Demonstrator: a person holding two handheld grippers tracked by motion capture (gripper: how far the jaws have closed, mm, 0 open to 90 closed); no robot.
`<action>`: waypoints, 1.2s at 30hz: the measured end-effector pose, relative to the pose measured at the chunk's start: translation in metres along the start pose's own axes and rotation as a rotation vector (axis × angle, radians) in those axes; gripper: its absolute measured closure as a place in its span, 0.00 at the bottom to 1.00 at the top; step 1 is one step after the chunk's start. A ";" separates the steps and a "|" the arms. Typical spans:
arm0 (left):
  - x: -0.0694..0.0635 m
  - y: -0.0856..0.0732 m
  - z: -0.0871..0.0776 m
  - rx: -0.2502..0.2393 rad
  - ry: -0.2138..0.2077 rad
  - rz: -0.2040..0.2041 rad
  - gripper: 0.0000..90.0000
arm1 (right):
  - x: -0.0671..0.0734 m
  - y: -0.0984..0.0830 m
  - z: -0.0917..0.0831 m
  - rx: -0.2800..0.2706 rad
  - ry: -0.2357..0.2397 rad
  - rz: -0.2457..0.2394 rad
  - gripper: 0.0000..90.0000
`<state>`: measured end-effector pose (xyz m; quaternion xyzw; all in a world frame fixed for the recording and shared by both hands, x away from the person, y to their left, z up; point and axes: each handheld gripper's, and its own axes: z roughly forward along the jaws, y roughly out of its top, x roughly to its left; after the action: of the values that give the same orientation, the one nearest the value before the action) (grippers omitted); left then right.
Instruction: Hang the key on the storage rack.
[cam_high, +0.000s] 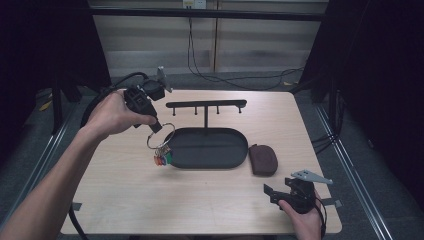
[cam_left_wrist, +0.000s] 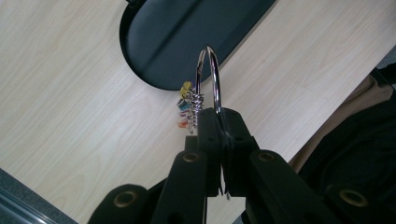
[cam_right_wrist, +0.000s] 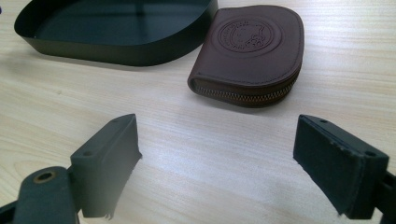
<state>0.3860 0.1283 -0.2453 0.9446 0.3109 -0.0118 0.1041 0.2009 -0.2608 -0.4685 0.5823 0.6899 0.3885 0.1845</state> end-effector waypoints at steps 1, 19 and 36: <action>0.001 0.002 0.000 0.000 0.003 0.004 0.98 | 0.000 0.000 0.000 0.001 0.002 -0.001 0.16; 0.033 0.036 0.015 0.019 0.020 -0.090 0.98 | 0.001 -0.001 0.000 0.009 0.001 -0.002 0.16; 0.053 0.049 0.034 0.023 0.030 -0.120 0.98 | 0.001 -0.001 0.000 0.011 0.002 -0.009 0.16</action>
<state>0.4588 0.1142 -0.2742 0.9256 0.3682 -0.0073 0.0876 0.2002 -0.2597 -0.4693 0.5801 0.6947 0.3842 0.1823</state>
